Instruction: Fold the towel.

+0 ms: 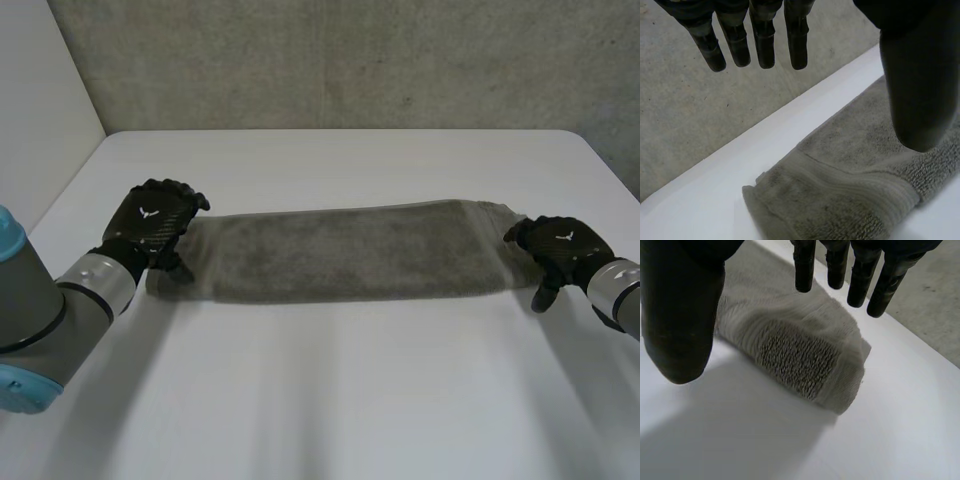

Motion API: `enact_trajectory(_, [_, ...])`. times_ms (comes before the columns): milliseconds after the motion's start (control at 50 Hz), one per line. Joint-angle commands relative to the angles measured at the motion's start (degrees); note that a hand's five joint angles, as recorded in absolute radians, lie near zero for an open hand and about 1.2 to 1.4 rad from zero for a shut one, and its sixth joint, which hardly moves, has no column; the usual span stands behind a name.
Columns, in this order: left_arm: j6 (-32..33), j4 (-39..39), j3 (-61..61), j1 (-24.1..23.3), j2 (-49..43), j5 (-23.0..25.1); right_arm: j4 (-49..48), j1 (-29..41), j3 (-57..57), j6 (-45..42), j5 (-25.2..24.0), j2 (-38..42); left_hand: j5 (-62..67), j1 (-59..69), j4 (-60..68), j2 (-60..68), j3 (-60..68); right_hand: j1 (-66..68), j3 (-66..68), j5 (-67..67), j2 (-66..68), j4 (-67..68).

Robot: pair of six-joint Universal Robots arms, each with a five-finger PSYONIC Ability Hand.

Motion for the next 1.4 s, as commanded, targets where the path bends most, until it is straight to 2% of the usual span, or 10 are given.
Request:
enact_trajectory(20, [-1.8,4.2,-1.6,0.5,0.1,-0.1,-4.1,0.3,-0.6,-1.3,0.3,3.2,0.9,-2.0,-3.4,-0.3,-3.0,5.8,-2.5,5.4,6.2,-4.4])
enact_trajectory(180, [-1.9,5.1,-1.9,0.8,0.7,0.0,-9.0,0.5,-0.7,-0.7,0.5,4.1,0.9,-2.0,-3.4,-0.3,-3.0,31.5,-2.5,31.1,31.9,-4.4])
enact_trajectory(280, [-1.9,5.5,-2.2,1.2,0.7,0.0,-9.3,0.2,-2.1,-0.8,0.6,5.9,0.9,-2.0,-3.4,-0.3,-3.0,63.2,-2.5,62.7,63.6,-4.4])
enact_trajectory(620, [-1.9,6.3,-2.6,1.8,0.7,-0.1,-0.5,-9.0,-1.3,-2.1,-0.6,4.4,0.9,-2.0,-3.4,-0.3,-3.0,63.2,-2.5,62.8,63.6,-4.4])
enact_trajectory(760, [-1.9,6.3,-2.5,2.1,0.8,-0.1,6.3,-17.8,-3.4,-10.9,-3.6,-1.3,0.7,-2.2,-3.4,-0.5,-3.0,63.2,-2.5,62.8,63.6,-4.4])
enact_trajectory(900, [-1.9,6.5,-2.5,2.3,0.8,-0.1,10.2,-17.3,-8.3,-13.7,-4.2,-7.2,0.7,-2.2,-3.4,-0.5,-3.0,63.2,-2.5,62.8,63.6,-4.4])
enact_trajectory(1000, [-1.9,6.7,-2.6,2.3,0.8,-0.1,12.5,-7.5,-12.3,-11.4,-4.0,-10.9,0.7,-2.2,-3.4,-0.5,-3.0,63.2,-2.5,62.8,63.6,-4.4])
enact_trajectory(1160, [-1.9,6.7,-2.5,2.4,0.9,-0.1,12.1,17.9,-19.3,-8.3,-0.5,-10.4,0.7,-2.2,-3.4,-0.5,-3.0,63.2,-2.5,62.8,63.6,-4.4])
enact_trajectory(1260, [-1.9,6.8,-2.5,2.7,0.9,-0.5,12.0,37.8,-27.7,-8.5,6.5,1.2,0.7,-2.2,-3.4,-0.5,-3.0,63.2,-2.5,62.8,63.6,-4.4])
enact_trajectory(1400, [-1.9,6.8,-2.4,2.7,0.7,-1.0,10.8,49.3,-37.7,-9.1,10.8,15.9,0.4,-2.5,-3.4,-0.8,-3.0,61.5,-2.5,61.0,61.9,-4.4])
